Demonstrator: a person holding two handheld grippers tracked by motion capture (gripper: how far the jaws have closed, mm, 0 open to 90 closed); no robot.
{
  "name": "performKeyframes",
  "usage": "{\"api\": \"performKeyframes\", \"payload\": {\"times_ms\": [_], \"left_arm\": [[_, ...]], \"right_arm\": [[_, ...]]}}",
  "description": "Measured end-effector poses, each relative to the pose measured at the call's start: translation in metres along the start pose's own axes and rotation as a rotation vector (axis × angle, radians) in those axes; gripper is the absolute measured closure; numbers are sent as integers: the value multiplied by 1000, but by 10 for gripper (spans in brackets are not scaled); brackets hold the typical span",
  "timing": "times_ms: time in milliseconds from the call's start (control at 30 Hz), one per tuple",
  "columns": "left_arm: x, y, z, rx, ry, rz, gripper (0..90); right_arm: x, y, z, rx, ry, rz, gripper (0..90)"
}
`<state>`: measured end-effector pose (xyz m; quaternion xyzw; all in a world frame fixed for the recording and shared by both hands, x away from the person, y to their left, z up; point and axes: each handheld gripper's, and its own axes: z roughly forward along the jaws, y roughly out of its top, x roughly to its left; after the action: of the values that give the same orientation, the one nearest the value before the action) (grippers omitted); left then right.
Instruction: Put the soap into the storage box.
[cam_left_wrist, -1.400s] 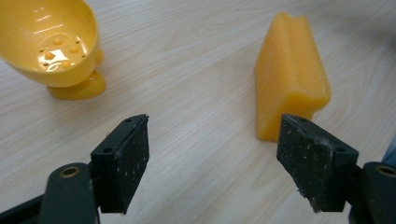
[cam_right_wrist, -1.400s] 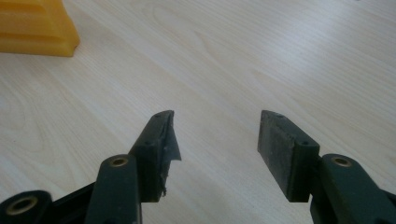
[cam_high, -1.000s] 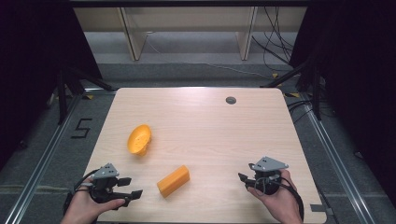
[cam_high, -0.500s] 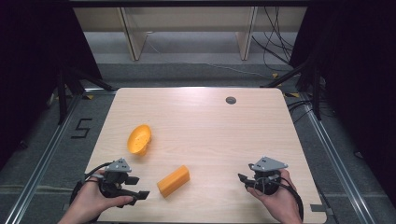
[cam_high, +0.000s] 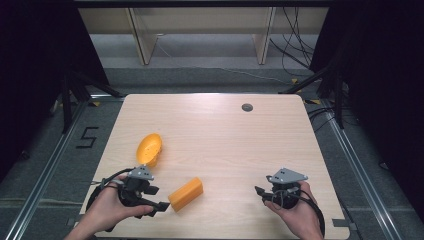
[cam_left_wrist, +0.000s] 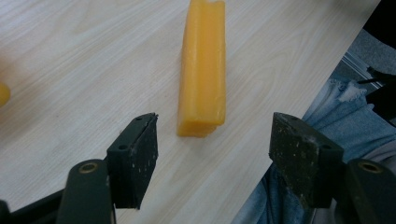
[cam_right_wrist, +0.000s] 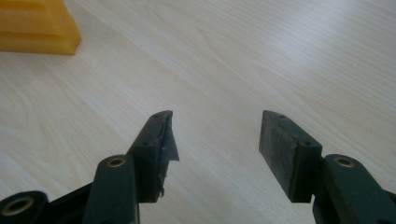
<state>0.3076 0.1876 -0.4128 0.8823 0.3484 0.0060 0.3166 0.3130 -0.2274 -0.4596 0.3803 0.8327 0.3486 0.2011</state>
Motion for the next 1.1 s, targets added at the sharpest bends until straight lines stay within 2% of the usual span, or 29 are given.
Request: {"api": "performKeyframes", "payload": {"times_ms": [33,200,267,300,367,900,933,1000,1067,1100], "left_arm": [[2,3,1,42,7,36,320],[1,11,8,80,5,49,320],[-1,14,10,79,4,41,320],[-1,16,10,89,3,53,320],[-2,20,12,90,-3,54,317],[-13,42,31,123,3,62,306],[-15,43,33,130,2,53,306],[-15,46,35,138,-7,67,307],[-15,49,38,143,-32,37,313],[-15,50,39,147,-25,35,313]], "right_arm": [[0,0,0,-1,0,-2,450],[0,0,0,0,2,0,450],[0,0,0,1,2,0,450],[1,0,0,7,6,15,450],[0,0,1,3,2,0,450],[0,0,1,16,8,7,448],[0,0,1,22,9,7,447],[1,0,0,23,11,11,447],[1,0,0,22,12,10,448],[1,0,0,22,12,10,447]]}}
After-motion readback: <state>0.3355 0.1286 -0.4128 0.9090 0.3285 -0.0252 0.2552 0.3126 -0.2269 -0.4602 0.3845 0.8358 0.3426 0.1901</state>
